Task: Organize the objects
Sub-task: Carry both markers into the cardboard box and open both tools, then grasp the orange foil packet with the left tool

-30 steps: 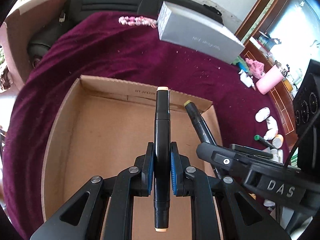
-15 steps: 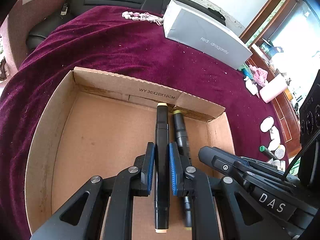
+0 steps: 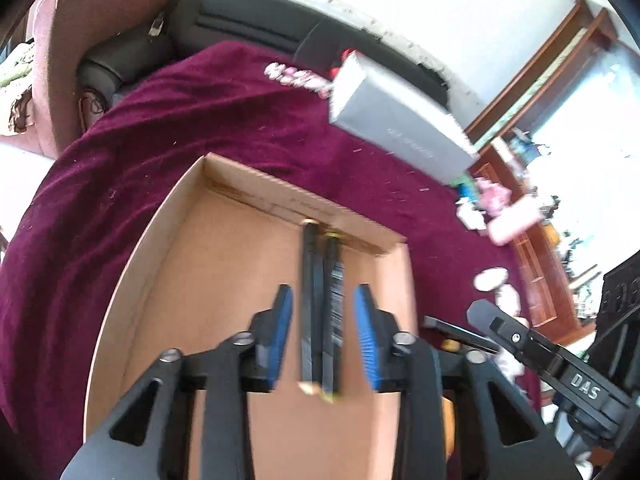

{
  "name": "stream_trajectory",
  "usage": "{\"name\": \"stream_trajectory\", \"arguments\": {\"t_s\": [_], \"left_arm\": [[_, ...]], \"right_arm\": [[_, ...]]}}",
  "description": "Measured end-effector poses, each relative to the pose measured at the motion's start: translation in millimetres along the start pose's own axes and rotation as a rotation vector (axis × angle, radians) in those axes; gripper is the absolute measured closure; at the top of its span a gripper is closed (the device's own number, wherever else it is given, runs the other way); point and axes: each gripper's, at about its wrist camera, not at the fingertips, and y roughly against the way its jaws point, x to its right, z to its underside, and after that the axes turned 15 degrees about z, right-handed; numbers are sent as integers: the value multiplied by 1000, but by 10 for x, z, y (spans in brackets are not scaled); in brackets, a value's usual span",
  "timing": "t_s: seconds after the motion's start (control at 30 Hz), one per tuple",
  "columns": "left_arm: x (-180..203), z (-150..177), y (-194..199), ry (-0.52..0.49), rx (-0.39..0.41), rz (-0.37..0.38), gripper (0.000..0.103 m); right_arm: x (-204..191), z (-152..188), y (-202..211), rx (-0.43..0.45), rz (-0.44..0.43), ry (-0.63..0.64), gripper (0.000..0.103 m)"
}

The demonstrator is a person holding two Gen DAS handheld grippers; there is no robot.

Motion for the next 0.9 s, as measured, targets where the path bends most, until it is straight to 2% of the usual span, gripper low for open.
{"name": "stream_trajectory", "arguments": {"t_s": [0.1, 0.17, 0.27, 0.37, 0.43, 0.57, 0.77, 0.9], "left_arm": [[359, 163, 203, -63, 23, 46, 53], [605, 304, 267, -120, 23, 60, 45], [936, 533, 182, -189, -27, 85, 42], [1192, 777, -72, -259, -108, 79, 42], [1290, 912, -268, -294, -149, 40, 42], [1409, 1134, -630, -390, -201, -103, 42], [1398, 1274, -867, -444, -221, -241, 42], [1342, 1295, -993, -457, -236, -299, 42]], "right_arm": [[253, 144, 468, 133, 34, 19, 62], [408, 226, 696, 211, 77, 21, 46], [743, 402, 987, 306, 150, 7, 38], [1058, 549, 1088, 344, 211, -22, 38], [1291, 640, 1091, 345, 243, -55, 38], [1682, 765, 1056, 312, 225, -134, 38], [1878, 897, 968, 312, 204, -158, 38], [1920, 908, 966, 311, 168, -163, 38]]}}
